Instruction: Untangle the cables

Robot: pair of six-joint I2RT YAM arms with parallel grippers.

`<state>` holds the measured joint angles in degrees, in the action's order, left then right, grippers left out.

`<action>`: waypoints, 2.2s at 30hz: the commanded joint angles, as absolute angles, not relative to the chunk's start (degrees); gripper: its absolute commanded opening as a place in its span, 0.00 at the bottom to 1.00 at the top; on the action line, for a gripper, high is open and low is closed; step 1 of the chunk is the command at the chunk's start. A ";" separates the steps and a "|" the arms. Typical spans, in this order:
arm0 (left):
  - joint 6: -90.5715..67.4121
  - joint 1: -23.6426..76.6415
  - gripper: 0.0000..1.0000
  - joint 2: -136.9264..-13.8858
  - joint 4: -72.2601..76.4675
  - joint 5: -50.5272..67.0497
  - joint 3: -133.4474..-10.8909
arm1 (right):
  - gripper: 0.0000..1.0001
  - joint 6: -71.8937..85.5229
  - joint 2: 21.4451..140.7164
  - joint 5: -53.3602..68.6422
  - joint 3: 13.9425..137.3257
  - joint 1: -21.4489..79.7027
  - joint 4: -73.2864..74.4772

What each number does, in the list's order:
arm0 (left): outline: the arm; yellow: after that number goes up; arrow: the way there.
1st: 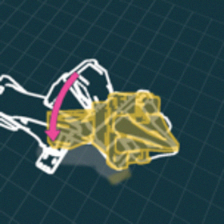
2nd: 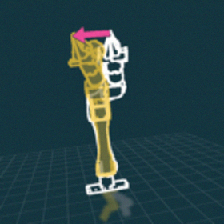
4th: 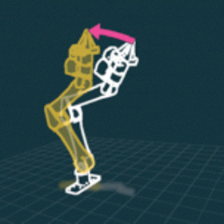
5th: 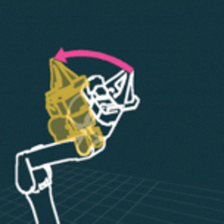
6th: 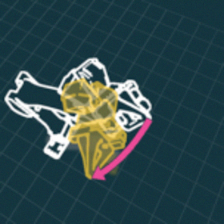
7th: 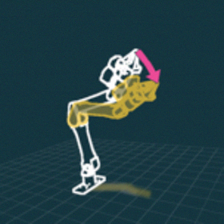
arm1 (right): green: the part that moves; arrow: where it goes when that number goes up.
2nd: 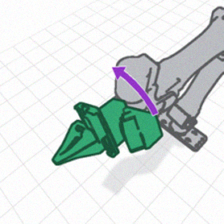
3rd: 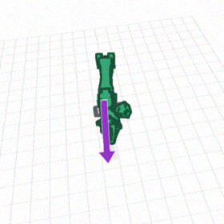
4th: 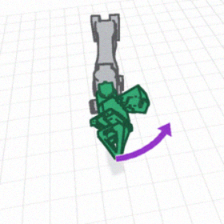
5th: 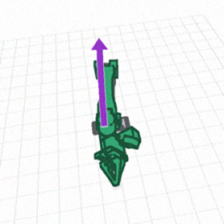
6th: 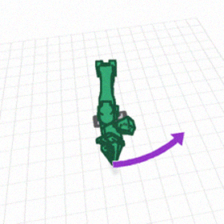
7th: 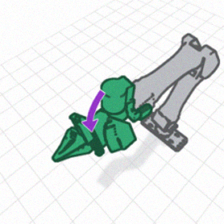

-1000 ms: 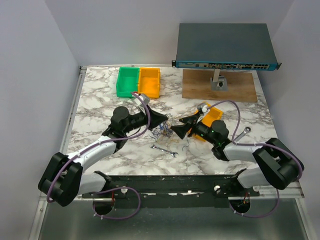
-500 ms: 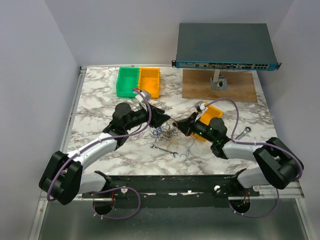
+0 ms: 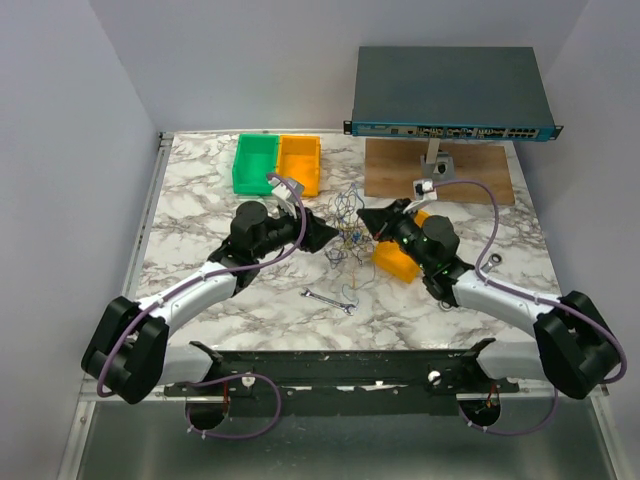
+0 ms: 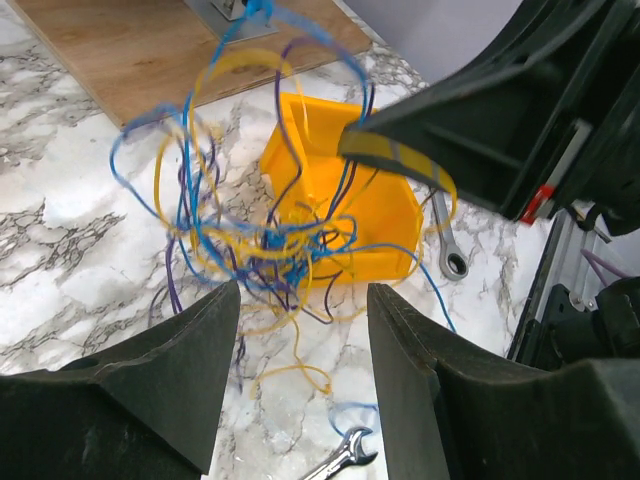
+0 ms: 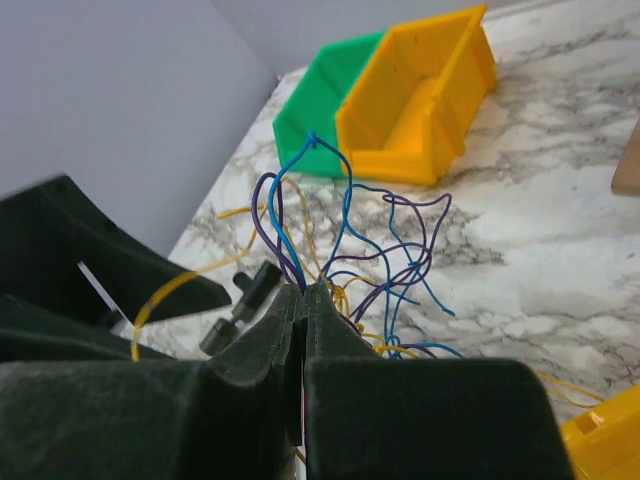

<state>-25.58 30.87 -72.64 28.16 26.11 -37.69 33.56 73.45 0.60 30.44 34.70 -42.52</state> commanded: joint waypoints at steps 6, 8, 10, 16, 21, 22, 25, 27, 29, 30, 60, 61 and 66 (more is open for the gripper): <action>-25.18 31.11 0.56 -72.90 29.20 25.25 -37.86 | 0.01 37.67 68.49 -3.52 34.88 34.78 -34.58; -25.61 31.11 0.56 -73.74 28.84 25.27 -38.38 | 0.01 38.05 67.79 -1.47 35.08 34.76 -34.10; -25.75 31.08 0.56 -74.45 28.65 25.56 -38.91 | 0.01 38.38 67.51 0.39 35.08 34.80 -34.04; -26.59 31.11 0.59 -77.10 28.29 26.87 -40.39 | 0.01 41.37 67.23 5.68 33.66 34.80 -36.49; -28.18 31.07 0.69 -80.30 28.04 27.43 -41.96 | 0.01 43.76 67.42 12.88 31.79 34.80 -42.57; -28.30 31.07 0.72 -80.94 27.92 27.88 -42.32 | 0.01 44.09 67.60 13.99 31.44 34.79 -43.58; -29.42 31.09 0.69 -83.49 27.33 30.83 -44.13 | 0.01 44.58 68.01 15.63 30.84 34.80 -45.68; -30.28 31.11 0.56 -85.13 28.32 33.09 -44.91 | 0.01 44.35 67.64 15.14 31.02 34.82 -45.26; -30.92 31.11 0.16 -86.21 28.82 35.03 -45.60 | 0.01 43.66 66.92 12.67 30.99 34.80 -44.15; -30.89 31.07 0.00 -86.13 28.59 35.05 -45.66 | 0.01 43.09 66.32 10.09 31.01 34.80 -42.83; -36.99 21.84 0.00 -60.03 13.60 -12.83 -30.64 | 0.01 31.42 40.18 -45.52 31.45 34.72 -6.70; -34.65 21.88 0.00 -60.24 16.07 -7.40 -30.38 | 0.01 28.31 40.82 -39.03 32.16 34.70 -7.42; -28.68 24.68 0.00 -60.12 34.00 13.02 -26.67 | 0.16 20.19 45.35 -0.05 32.61 34.72 -15.20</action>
<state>-34.96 22.83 -60.42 20.38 -0.23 -29.65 28.25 42.59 -30.09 30.65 35.11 -9.89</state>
